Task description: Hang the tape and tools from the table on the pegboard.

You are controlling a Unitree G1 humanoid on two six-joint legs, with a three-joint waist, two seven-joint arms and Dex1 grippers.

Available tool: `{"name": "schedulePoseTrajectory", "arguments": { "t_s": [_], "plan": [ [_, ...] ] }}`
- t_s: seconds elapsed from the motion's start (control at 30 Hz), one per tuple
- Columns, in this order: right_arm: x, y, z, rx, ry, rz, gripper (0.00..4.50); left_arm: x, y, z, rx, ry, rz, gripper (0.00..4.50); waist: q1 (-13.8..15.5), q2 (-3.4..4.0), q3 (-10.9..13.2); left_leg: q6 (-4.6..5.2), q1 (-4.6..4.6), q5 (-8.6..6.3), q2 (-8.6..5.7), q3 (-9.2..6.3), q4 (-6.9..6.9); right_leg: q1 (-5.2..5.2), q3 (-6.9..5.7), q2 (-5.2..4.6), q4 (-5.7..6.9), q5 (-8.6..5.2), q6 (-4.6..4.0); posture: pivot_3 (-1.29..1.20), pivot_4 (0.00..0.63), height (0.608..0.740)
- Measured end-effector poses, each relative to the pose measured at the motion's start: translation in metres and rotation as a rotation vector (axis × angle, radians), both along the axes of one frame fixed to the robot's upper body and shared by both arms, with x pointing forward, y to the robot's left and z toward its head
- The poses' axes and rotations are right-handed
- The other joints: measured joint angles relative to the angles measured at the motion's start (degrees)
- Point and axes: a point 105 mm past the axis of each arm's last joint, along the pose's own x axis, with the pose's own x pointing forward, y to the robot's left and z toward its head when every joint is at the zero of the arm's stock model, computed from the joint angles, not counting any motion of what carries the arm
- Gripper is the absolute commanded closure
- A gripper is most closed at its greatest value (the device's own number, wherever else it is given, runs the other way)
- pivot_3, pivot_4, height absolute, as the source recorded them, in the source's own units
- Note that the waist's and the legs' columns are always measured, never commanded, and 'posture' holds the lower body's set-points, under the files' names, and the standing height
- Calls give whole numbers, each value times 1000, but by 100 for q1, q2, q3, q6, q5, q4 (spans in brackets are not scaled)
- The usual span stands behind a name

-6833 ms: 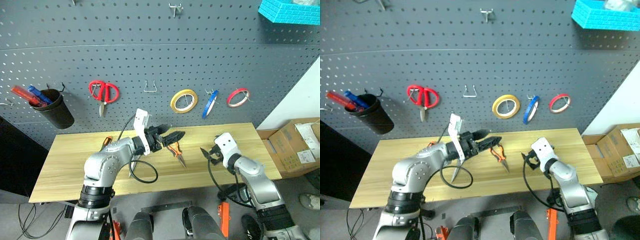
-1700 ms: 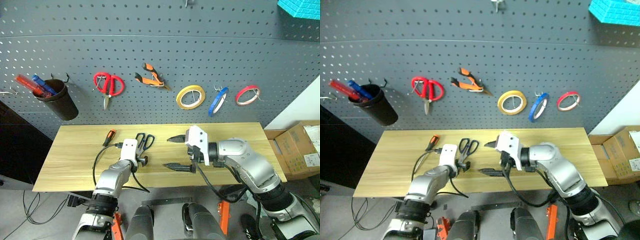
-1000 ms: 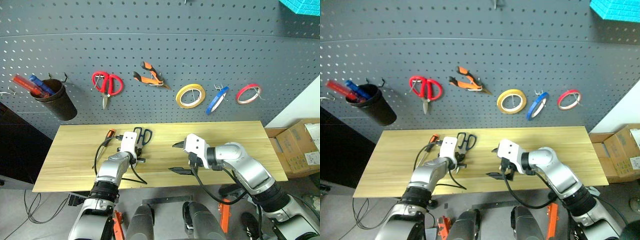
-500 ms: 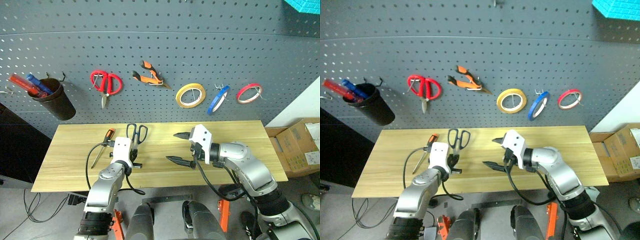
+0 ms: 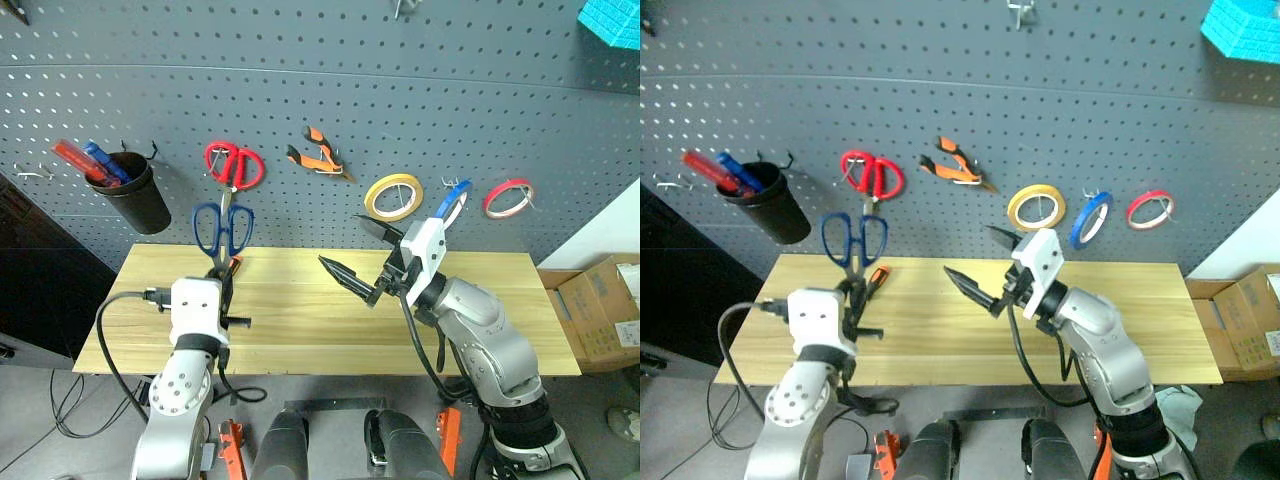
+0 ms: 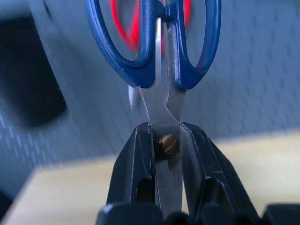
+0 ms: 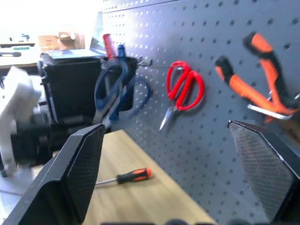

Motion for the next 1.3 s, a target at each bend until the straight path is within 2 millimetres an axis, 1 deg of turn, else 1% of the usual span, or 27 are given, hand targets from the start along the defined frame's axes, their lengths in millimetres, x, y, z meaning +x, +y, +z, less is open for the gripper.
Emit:
{"name": "schedulePoseTrajectory", "arguments": {
  "t_s": [0.03, 0.1, 0.17, 0.33, 0.5, 0.63, 0.77, 0.93, 1.03, 1.07, 1.1, 1.2, 1.3],
  "plan": [
    [1, 0, 1, 5, -8, -4, 0, 2, 0, 4, 3, -17, -2, 4005, 6, -4, -24, 0, 1, 0, 0, 1, -3, 1, 1, 0, -1, 4, 7, 206, 88, 740],
    [5, -1, 3, 10, -14, -16, 0, 9, 3, 7, -3, -25, -2, 4005, 14, -6, -50, 0, 4, -1, 0, 4, -6, 3, 3, 0, -1, 4, 7, 204, 87, 740],
    [9, -1, 5, 11, -25, -33, 0, 16, 5, 6, -11, -15, -11, 4005, 14, -10, -56, 0, 5, 0, 3, 3, -5, 2, 2, 3, 5, 5, 7, 200, 82, 740],
    [15, -3, 1, 11, -15, -65, 0, 27, 6, 3, -47, 9, -51, 4005, 16, -20, -103, 0, 13, 0, 3, 3, -3, 9, 3, 3, 10, 6, 6, 193, 78, 740],
    [17, -5, 2, 18, -13, -89, 0, 34, 5, 3, -76, 27, -100, 4005, 11, -18, -154, 1, 29, 0, 3, 5, -2, 26, 4, 3, 12, 7, 6, 182, 75, 740],
    [18, -6, 2, 19, -13, -99, 0, 42, 3, -4, -129, 82, -144, 4005, 1, -18, -159, 1, 80, 0, 4, 4, -4, 83, 2, 6, 9, 5, 5, 177, 73, 740],
    [19, -7, 2, 20, -12, -109, 0, 53, 4, -10, -185, 132, -169, 4005, -9, -19, -162, 1, 100, 0, 4, 4, 0, 105, 3, 6, 6, 4, 2, 175, 74, 740],
    [19, -8, 2, 18, -12, -114, 0, 70, 8, -8, -197, 157, -190, 4005, 2, -19, -164, 2, 100, 1, 4, 1, -1, 105, 0, 7, 11, 6, 4, 173, 76, 740],
    [19, -8, 2, 18, -10, -115, 0, 81, 9, -2, -192, 155, -207, 4005, -2, -18, -165, 2, 99, 1, 3, 3, -1, 106, 4, 7, 9, 6, 4, 167, 78, 740],
    [19, -8, 2, 17, -9, -115, 0, 83, 9, 0, -190, 151, -212, 3293, -4, -18, -165, 2, 99, 1, 3, 4, -2, 106, 5, 7, 7, 6, 4, 163, 79, 740],
    [19, -8, 1, 16, -8, -115, 0, 85, 9, 1, -189, 148, -217, 3087, -7, -18, -165, 2, 99, 1, 3, 4, -2, 105, 5, 7, 7, 6, 4, 161, 80, 740],
    [19, -9, 1, 8, -6, -116, 0, 85, 8, 0, -186, 142, -230, 2180, -14, -18, -165, 2, 99, 0, 4, 4, -3, 104, 5, 6, 8, 6, 4, 156, 83, 740],
    [17, -9, 3, 9, -16, -113, 0, 85, 7, 1, -184, 138, -240, 1144, -17, -18, -165, 2, 102, 1, 4, 3, -3, 104, 4, 7, 13, 6, 3, 152, 89, 740]
  ]
}}
